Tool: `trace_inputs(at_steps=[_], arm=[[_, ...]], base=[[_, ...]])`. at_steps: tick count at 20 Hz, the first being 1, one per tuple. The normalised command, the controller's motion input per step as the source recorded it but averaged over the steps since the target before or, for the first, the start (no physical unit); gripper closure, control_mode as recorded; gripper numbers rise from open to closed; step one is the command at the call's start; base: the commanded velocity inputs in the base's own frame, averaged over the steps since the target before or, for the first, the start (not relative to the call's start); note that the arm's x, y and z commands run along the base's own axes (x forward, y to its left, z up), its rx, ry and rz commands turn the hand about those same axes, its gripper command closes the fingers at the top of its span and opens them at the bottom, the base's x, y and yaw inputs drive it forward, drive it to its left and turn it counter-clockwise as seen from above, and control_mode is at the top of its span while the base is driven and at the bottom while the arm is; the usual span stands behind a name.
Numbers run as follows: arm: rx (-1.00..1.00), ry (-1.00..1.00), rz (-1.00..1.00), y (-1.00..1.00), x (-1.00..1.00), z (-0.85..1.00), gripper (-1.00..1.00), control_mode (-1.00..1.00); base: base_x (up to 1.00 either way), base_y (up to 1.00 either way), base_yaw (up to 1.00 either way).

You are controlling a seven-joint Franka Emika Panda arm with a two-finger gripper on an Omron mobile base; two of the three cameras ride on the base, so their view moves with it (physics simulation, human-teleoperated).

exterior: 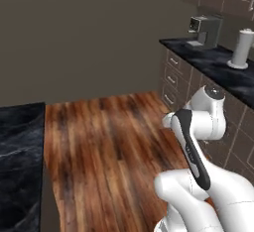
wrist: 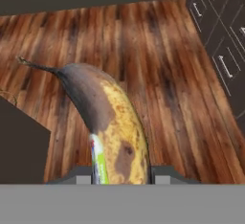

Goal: Retrieve the pear and banana from the fridge and place them into the bowl on the dining table.

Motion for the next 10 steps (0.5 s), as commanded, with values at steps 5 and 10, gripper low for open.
trace_inputs(at_steps=[5,10], arm=[[0.0,0.0,0.0,0.0,0.0,0.0,1.0,1.0],[0.0,0.0,0.0,0.0,0.0,0.0,1.0,1.0]], base=[[1.0,0.0,0.56],[1.0,0.0,0.49]])
